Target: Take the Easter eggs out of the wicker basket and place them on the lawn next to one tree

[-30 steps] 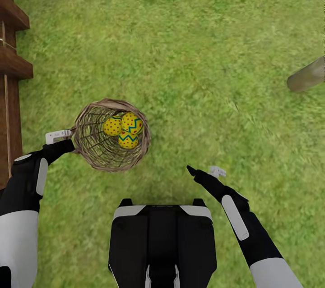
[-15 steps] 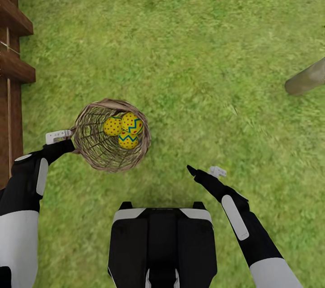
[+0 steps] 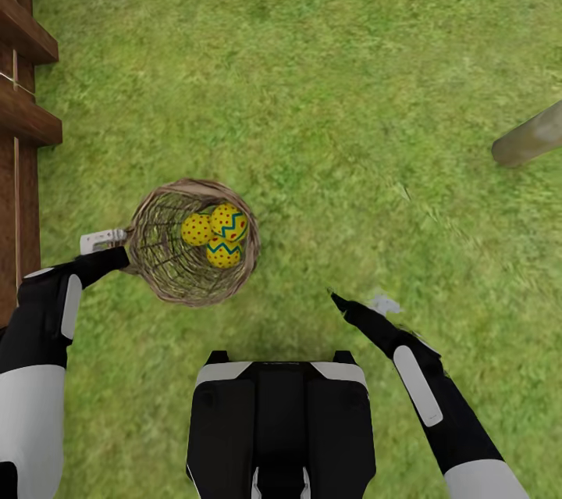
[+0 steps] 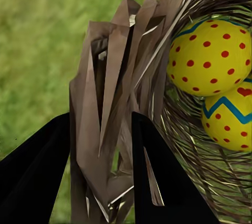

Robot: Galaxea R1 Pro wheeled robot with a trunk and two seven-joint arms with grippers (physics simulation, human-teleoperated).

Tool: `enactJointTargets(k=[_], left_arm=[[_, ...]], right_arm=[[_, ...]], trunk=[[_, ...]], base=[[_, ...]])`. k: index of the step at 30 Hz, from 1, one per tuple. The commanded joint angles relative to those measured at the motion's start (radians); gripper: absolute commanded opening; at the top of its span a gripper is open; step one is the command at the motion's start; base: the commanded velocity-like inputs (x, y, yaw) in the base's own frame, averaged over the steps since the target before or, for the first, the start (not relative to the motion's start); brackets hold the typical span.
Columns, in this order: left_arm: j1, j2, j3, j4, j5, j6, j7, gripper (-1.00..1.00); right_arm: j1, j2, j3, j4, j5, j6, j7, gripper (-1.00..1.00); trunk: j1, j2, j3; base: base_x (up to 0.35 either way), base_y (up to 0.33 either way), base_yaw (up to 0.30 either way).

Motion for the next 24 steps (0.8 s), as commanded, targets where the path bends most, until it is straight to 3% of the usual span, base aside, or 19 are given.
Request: enactJointTargets(k=[1,2,3,24], left_arm=[[0.000,0.000,0.004,-0.001,0.002,0.012,-0.006,-1.00],[0.000,0.001,0.005,0.000,0.001,0.026,-0.006,-1.00],[0.001,0.001,0.005,0.000,0.002,0.028,-0.006,-1.00],[0.001,0.001,0.013,-0.012,0.003,0.025,-0.006,-1.00]], right_arm=[[0.030,-0.008,-0.018,-0.002,-0.006,0.001,0.001,1.00],[0.066,-0.013,-0.070,-0.003,-0.007,-0.001,0.002,1.00],[0.072,-0.013,-0.082,-0.016,-0.007,0.000,0.003,1.00],[0.074,0.000,-0.075,-0.044,0.003,-0.002,0.001,1.00]], trunk=[[0.001,-0.002,-0.001],[0.001,-0.002,-0.001],[0.001,-0.002,-0.001],[0.001,-0.002,0.028]], base=[[0.000,0.000,0.000],[0.000,0.000,0.000],[0.000,0.000,0.000],[0.000,0.000,-0.113]])
